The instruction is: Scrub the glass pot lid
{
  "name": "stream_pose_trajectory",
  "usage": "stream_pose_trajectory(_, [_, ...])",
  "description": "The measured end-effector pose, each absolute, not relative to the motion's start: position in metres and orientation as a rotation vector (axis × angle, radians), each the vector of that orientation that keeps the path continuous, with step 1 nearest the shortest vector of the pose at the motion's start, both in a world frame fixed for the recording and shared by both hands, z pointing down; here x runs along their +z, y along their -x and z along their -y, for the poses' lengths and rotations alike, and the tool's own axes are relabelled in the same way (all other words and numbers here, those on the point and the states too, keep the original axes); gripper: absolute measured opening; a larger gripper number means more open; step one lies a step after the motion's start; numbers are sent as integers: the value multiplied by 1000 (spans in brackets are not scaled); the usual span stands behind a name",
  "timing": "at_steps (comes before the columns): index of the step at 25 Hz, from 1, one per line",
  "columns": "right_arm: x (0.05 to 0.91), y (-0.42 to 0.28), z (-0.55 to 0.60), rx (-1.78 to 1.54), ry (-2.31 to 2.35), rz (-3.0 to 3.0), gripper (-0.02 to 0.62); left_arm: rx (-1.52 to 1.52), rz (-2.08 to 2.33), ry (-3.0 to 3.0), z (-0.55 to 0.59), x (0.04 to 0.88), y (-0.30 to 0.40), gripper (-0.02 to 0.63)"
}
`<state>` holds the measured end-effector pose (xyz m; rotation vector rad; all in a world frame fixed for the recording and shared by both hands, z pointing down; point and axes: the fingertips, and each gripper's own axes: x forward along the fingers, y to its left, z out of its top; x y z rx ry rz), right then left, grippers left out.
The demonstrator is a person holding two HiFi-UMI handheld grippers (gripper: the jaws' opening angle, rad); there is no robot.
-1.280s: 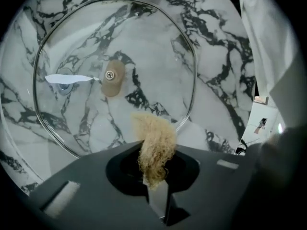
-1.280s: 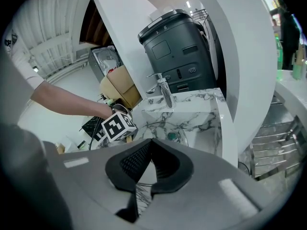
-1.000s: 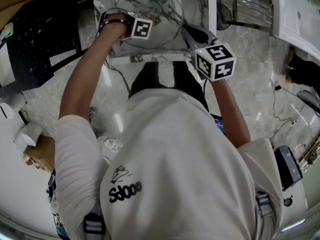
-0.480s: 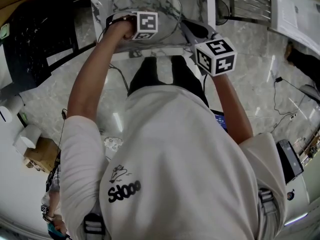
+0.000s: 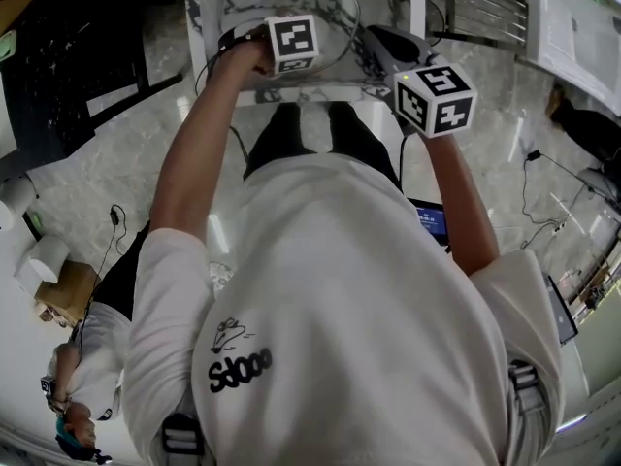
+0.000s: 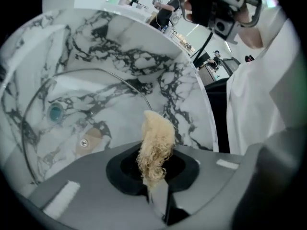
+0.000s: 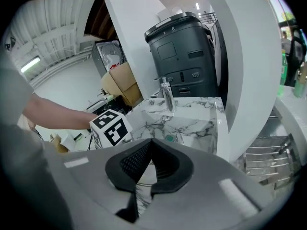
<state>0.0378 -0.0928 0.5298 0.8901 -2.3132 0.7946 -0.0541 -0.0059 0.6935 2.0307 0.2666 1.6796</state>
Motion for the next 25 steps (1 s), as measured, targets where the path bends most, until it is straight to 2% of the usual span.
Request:
stream_pose_trajectory(4, [510, -30, 105, 734, -895, 2336, 3, 1549, 58, -2162, 41, 662, 54, 41])
stream_pose_trajectory(8, [477, -22, 122, 653, -924, 2395, 3, 1239, 346, -2357, 78, 615, 41, 43])
stream_pose_trajectory(13, [427, -11, 139, 508, -957, 2479, 3, 1002, 682, -2437, 111, 556, 67, 43])
stream_pose_trajectory(25, [308, 0, 160, 227, -1094, 2651, 3, 642, 1319, -2611, 167, 386, 123, 46])
